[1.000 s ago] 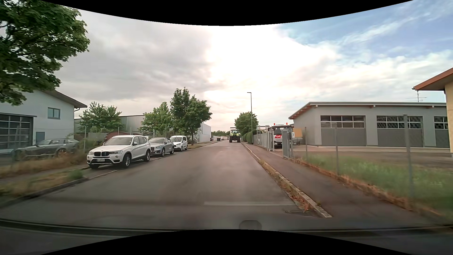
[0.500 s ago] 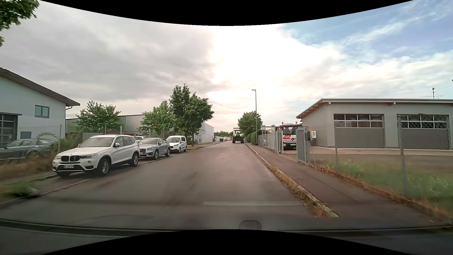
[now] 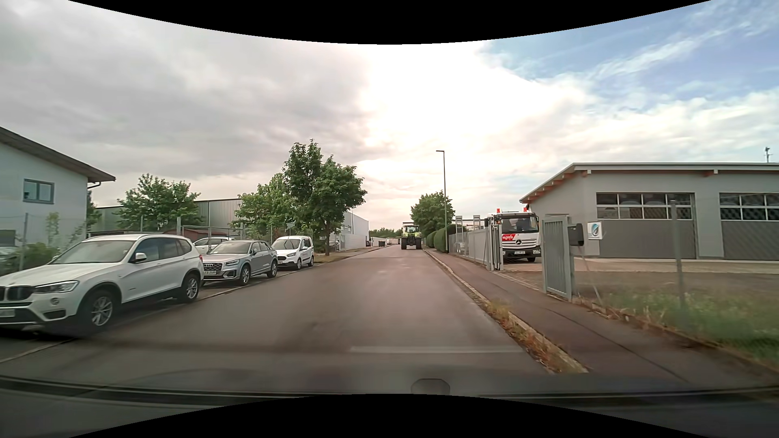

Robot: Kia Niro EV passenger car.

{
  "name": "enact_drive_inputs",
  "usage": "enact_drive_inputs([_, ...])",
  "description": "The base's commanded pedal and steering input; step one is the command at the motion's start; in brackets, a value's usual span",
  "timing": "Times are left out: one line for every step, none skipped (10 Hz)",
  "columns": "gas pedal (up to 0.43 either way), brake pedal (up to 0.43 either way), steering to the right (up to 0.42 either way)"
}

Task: Follow the waypoints while adhering to traffic rules and regulations

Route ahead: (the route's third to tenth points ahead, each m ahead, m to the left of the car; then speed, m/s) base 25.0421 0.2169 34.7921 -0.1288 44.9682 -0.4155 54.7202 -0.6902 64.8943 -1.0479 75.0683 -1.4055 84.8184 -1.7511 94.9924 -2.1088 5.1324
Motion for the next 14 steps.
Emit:
enact_drive_inputs([0.169, 0.000, -0.001])
enact_drive_inputs([0.169, 0.000, 0.003])
enact_drive_inputs([0.177, 0.000, 0.004])
enact_drive_inputs([0.197, 0.000, 0.004])
enact_drive_inputs([0.197, 0.000, 0.004])
enact_drive_inputs([0.197, 0.000, 0.004])
enact_drive_inputs([0.197, 0.000, 0.003])
enact_drive_inputs([0.197, 0.000, 0.002])
enact_drive_inputs([0.197, 0.000, 0.003])
enact_drive_inputs([0.197, 0.000, 0.003])
enact_drive_inputs([0.197, 0.000, 0.003])
enact_drive_inputs([0.197, 0.000, 0.003])
enact_drive_inputs([0.197, 0.000, 0.003])
enact_drive_inputs([0.197, 0.000, 0.003])
